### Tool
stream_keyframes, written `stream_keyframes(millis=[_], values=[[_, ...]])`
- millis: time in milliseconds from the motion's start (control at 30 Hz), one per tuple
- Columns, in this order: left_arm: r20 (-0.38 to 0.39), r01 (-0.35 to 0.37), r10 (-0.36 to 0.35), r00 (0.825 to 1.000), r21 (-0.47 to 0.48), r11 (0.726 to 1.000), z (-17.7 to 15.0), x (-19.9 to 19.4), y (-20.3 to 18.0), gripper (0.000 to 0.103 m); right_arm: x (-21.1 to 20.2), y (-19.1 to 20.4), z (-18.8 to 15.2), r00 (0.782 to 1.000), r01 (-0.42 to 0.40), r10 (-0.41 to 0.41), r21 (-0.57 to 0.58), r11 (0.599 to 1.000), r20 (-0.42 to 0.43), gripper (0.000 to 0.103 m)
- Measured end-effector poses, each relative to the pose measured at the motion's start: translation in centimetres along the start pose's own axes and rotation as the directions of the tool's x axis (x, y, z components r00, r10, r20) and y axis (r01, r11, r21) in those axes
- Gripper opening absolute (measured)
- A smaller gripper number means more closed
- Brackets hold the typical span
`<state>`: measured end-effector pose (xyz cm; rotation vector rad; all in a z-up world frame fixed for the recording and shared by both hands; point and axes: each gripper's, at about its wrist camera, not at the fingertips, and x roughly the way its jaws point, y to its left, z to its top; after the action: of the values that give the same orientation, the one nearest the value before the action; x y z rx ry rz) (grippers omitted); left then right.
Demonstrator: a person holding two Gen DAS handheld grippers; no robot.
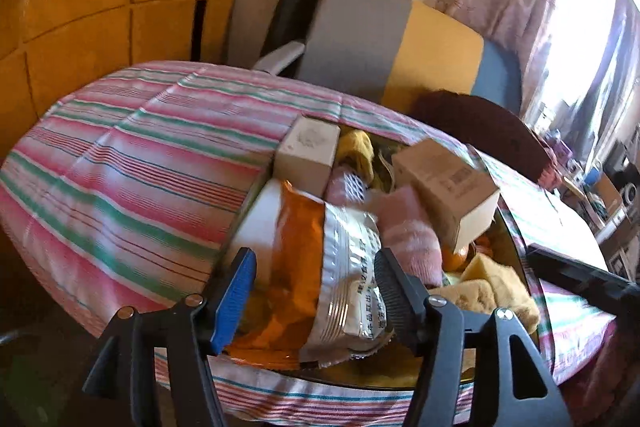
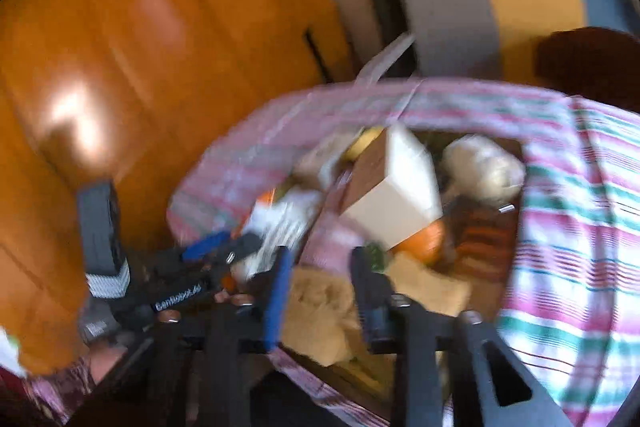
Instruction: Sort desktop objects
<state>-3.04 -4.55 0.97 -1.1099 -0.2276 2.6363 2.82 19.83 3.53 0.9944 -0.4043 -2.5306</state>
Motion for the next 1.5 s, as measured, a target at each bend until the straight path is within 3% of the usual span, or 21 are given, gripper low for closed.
stream_keyframes(millis=[133, 333, 467, 600, 767, 933, 1133, 1500], values=[[-0.021, -0.068, 0.067, 0.998, -0.038, 0.997, 0.3, -1.2, -0.3, 0.062, -2.7, -0.5, -0.1, 0.987, 0.157, -0.155, -0.035, 0.987, 0.046, 0.047], [-0.038, -0.191, 0.191, 0.981, 0.004, 0.981, 0.4, -2.9, -3.4, 0.062, -2.9, 0.6, -1.1, 0.981, 0.194, -0.194, -0.048, 0.980, 0.007, 0.050], [-0.040, -0.239, 0.240, 0.970, 0.034, 0.970, 0.5, -3.9, -5.1, 0.062, -2.5, 2.1, -0.9, 0.965, 0.260, -0.261, -0.092, 0.961, 0.004, 0.079], [-0.047, -0.288, 0.289, 0.956, 0.032, 0.957, 0.4, -4.5, -5.3, 0.063, -2.2, 2.2, -0.3, 0.951, 0.309, -0.309, -0.069, 0.949, -0.003, 0.088], [-0.023, -0.289, 0.289, 0.957, 0.005, 0.957, 0.0, -5.3, -4.9, 0.062, -2.5, 2.3, -0.4, 0.933, 0.359, -0.359, -0.023, 0.933, 0.018, 0.091], [-0.069, -0.290, 0.289, 0.955, -0.012, 0.957, -0.3, -5.2, -4.7, 0.057, -2.3, 2.7, -1.0, 0.908, 0.419, -0.419, -0.025, 0.907, 0.028, 0.092], [-0.120, -0.288, 0.287, 0.950, 0.006, 0.958, -0.8, -4.4, -4.7, 0.057, -2.5, 3.5, -1.2, 0.905, 0.424, -0.422, -0.048, 0.904, 0.052, 0.092], [-0.065, -0.331, 0.333, 0.941, 0.040, 0.943, -1.0, -4.9, -5.2, 0.056, -2.2, 3.0, -1.4, 0.911, 0.411, -0.410, -0.037, 0.911, 0.034, 0.092]])
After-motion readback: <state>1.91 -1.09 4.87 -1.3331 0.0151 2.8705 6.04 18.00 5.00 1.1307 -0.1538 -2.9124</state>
